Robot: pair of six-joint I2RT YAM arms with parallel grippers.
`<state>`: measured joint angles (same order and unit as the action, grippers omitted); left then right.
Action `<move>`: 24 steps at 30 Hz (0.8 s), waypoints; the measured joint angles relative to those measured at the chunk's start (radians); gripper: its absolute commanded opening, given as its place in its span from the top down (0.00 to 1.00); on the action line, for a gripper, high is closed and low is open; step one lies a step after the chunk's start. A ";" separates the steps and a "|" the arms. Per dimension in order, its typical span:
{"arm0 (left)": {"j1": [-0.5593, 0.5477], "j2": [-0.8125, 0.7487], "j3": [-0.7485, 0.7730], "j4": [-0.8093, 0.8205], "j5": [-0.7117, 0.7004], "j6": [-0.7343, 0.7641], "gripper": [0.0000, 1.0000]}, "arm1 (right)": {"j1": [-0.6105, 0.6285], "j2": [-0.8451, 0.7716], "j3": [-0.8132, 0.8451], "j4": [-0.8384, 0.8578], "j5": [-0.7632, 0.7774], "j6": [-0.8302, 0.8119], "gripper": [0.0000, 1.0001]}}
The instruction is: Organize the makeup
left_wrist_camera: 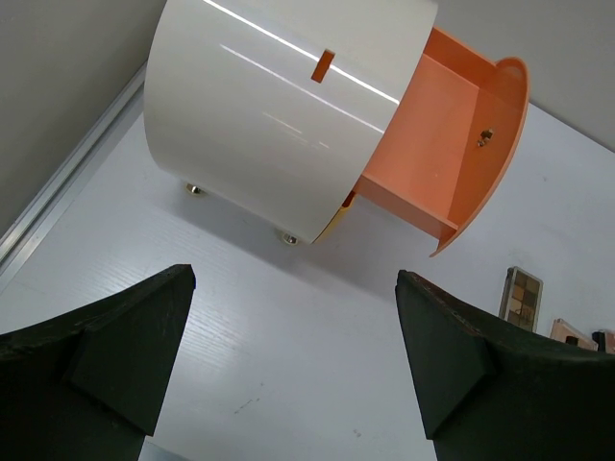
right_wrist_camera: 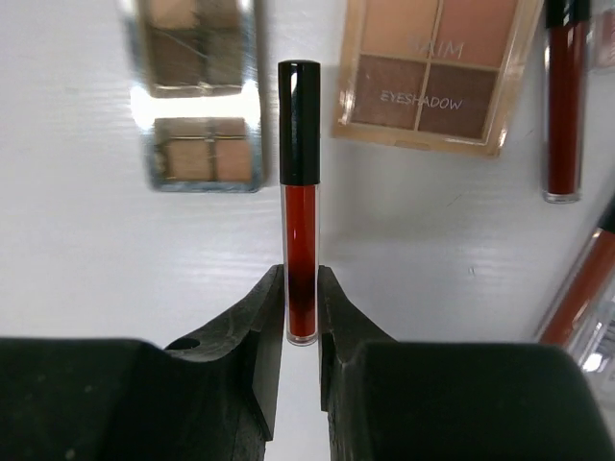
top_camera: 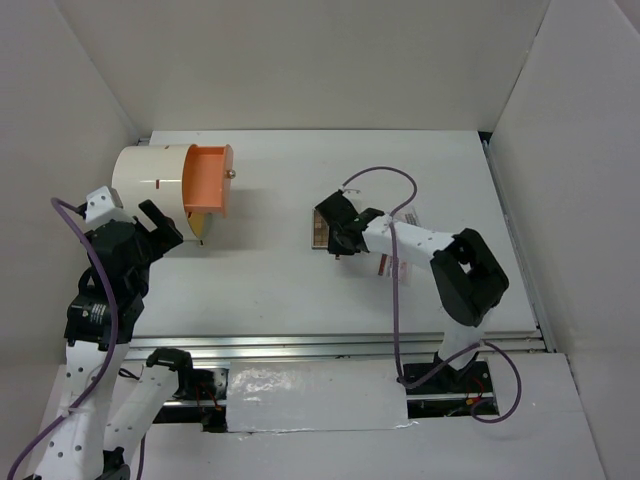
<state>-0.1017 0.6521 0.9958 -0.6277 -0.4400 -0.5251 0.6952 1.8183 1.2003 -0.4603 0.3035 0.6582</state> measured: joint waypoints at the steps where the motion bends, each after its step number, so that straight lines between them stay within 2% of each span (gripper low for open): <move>1: 0.000 0.000 0.000 0.000 0.000 0.000 0.01 | 0.006 -0.031 0.002 -0.006 0.003 0.001 0.83; 4: 0.000 0.000 0.000 0.000 -0.001 0.000 0.01 | 0.040 -0.098 0.053 -0.047 0.010 0.000 0.83; 8: 0.000 -0.003 0.000 -0.001 -0.018 -0.002 0.01 | 0.111 -0.105 0.242 -0.078 -0.032 -0.002 0.82; 11: 0.000 -0.012 0.000 -0.008 -0.053 -0.007 0.01 | 0.162 -0.060 0.446 -0.081 -0.093 0.001 0.82; 17: 0.000 -0.046 0.000 -0.026 -0.126 -0.032 0.01 | 0.232 0.136 0.885 -0.045 -0.203 0.060 0.83; 19: 0.000 -0.048 0.000 -0.026 -0.137 -0.032 0.01 | 0.237 0.185 0.944 0.003 -0.239 0.105 0.81; 24: 0.000 -0.041 0.000 -0.027 -0.142 -0.032 0.01 | 0.233 0.275 0.957 0.085 -0.280 0.223 0.80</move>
<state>-0.1013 0.6109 0.9958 -0.6548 -0.5823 -0.5575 0.9287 2.0933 2.1574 -0.3756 0.0235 0.8810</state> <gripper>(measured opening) 0.994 0.228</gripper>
